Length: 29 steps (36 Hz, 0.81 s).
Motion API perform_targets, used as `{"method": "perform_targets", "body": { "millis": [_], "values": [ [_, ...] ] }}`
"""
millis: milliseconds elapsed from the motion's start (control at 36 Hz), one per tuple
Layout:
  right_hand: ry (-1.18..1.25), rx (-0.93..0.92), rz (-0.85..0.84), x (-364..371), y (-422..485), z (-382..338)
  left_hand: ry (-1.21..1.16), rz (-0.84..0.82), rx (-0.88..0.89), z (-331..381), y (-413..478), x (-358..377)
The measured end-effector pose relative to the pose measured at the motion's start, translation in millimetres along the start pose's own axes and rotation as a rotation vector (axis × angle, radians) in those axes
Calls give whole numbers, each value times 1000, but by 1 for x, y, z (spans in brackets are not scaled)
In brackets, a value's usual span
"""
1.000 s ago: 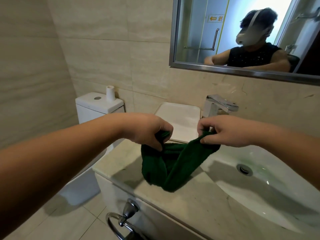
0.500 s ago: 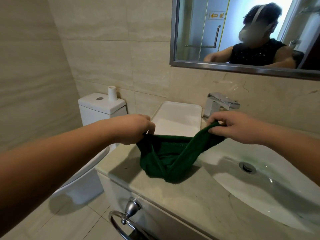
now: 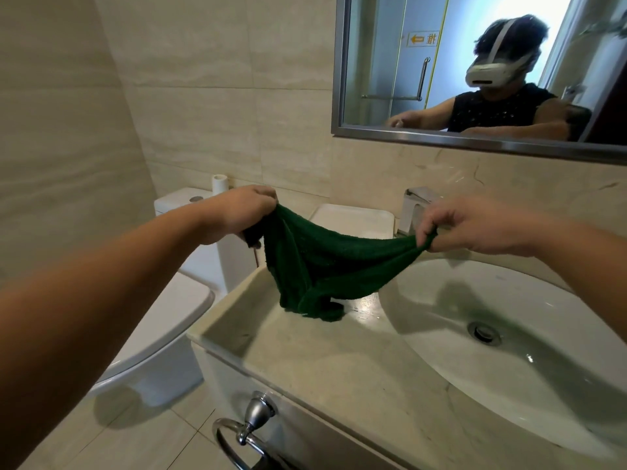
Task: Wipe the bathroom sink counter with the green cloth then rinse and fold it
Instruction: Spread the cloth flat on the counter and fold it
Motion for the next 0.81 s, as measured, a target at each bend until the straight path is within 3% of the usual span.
{"method": "perform_targets", "body": {
  "millis": [83,167,250,417,528,667,806],
  "values": [
    [-265,101,-50,2,1,9,-129,34,-24,-5,0,-12],
    [-298,182,-50,4,1,13,-163,86,-7,-5,2,-22],
    [-255,193,47,-4,1,7,-7,72,-9,-10,6,-25],
    [96,168,424,-30,2,3,26,102,-26,-20,8,-35],
    [476,150,520,-31,4,9,-35,141,-20,-16,6,-39],
    [602,-5,436,-27,11,-32,254,22,44,17,0,-9],
    [623,-105,218,-9,18,-77,-87,-217,210,79,-11,36]
  ]
}}
Point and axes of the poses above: each hand's wrist, its own y-axis towards the middle knuckle, its own x-axis out of the palm, z = x × y, the point moved 10 cm from there along y, towards the middle knuckle, and after that the axes turned 1 degree about y, right-handed, at the moved point
